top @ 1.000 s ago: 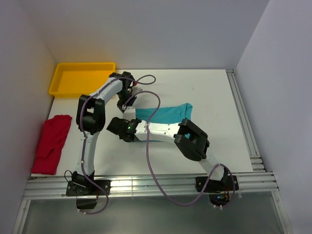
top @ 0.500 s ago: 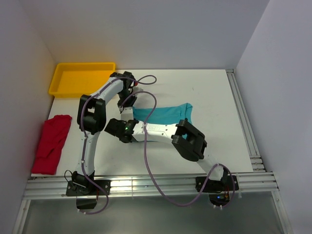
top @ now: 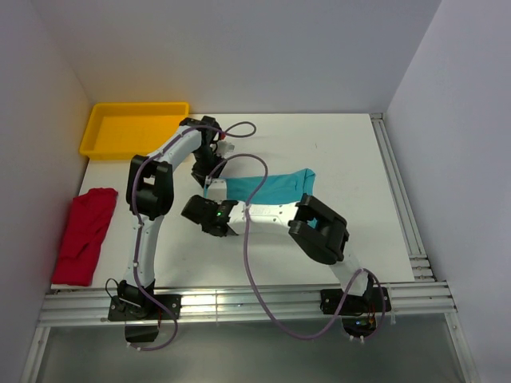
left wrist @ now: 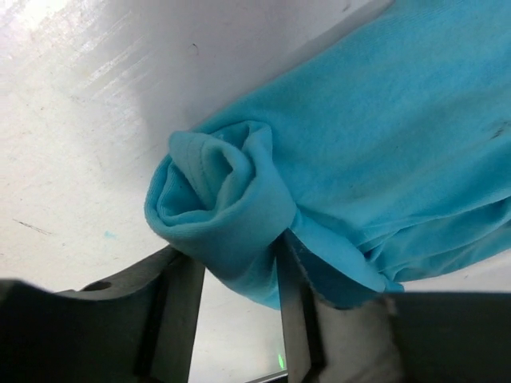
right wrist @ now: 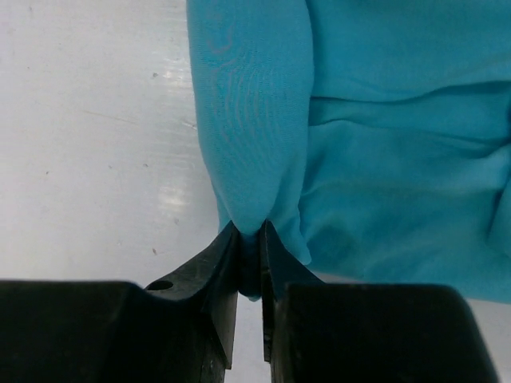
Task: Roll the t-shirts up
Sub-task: Roll the tshirt
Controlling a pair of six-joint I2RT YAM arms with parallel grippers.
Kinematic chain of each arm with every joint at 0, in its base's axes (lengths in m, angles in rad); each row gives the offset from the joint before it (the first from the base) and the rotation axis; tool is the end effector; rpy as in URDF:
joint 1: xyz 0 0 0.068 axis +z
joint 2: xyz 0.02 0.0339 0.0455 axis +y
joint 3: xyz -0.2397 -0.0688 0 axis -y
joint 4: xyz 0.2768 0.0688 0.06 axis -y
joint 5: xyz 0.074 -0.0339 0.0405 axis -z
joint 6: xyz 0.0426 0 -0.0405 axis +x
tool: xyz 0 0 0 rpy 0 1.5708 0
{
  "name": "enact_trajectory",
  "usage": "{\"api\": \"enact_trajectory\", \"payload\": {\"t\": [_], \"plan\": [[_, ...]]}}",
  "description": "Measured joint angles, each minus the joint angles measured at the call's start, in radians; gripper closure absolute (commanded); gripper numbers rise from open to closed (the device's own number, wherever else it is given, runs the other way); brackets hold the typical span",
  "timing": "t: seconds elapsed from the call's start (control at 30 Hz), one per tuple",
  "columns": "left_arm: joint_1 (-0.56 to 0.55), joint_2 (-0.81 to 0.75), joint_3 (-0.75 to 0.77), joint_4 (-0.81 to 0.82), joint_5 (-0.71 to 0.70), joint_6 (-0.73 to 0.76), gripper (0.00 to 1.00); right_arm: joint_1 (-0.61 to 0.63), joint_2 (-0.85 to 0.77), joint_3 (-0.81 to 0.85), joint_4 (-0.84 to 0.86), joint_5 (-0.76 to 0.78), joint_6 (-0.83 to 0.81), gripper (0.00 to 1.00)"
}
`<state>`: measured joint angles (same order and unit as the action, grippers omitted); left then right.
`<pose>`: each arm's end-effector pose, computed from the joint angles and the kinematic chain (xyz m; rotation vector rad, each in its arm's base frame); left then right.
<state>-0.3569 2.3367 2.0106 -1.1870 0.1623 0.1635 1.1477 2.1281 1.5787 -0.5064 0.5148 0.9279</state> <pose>0.4420 -0.1722 0.1386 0.8018 2.9833 -0.2587 0.2116 0.4189 0.1269 -0.0994 2.4413 0.2268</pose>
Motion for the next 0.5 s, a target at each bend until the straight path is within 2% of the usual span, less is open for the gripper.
{"api": "enact_trajectory", "payload": {"t": [0.37,0.5], "plan": [[0.0,0.0,0.008,0.054,0.043,-0.023,0.37,-0.114,-0.298,-0.481,0.395,-0.177,0.168,0.92],[0.003,-0.005,0.008,0.1,0.076,-0.048,0.3,-0.161,-0.34,-0.626,0.571,-0.257,0.253,0.94]]}}
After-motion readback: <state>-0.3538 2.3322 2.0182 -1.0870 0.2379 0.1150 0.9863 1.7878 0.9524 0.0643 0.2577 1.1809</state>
